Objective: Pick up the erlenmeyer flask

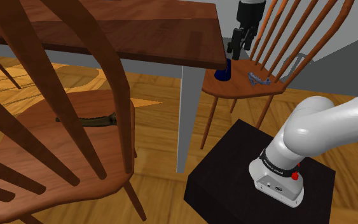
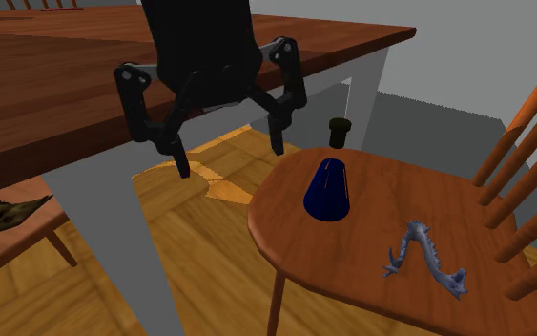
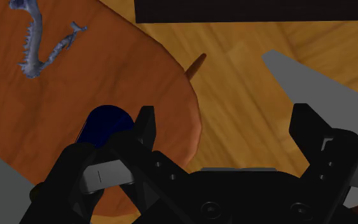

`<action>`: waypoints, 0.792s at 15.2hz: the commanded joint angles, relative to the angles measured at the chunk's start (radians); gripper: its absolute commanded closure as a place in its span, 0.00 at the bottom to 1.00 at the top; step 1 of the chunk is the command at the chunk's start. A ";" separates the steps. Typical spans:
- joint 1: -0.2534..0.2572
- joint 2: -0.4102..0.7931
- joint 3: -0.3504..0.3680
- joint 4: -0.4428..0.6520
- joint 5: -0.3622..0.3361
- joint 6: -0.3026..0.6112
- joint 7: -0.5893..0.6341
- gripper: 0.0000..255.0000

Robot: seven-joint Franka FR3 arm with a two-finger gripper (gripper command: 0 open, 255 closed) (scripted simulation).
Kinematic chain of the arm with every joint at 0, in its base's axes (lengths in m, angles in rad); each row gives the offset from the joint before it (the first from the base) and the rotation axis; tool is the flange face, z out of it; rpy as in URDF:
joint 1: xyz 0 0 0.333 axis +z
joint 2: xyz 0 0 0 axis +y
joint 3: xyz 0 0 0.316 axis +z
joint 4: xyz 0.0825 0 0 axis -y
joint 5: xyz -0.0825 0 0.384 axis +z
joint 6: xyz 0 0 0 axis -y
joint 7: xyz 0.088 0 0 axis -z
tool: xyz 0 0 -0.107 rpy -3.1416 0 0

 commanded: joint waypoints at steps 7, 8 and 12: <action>-0.027 0.038 -0.119 -0.034 -0.079 0.194 -0.123 0.00; -0.031 0.049 -0.140 -0.035 -0.089 0.227 -0.143 0.00; -0.041 0.105 -0.223 -0.025 -0.117 0.358 -0.224 0.00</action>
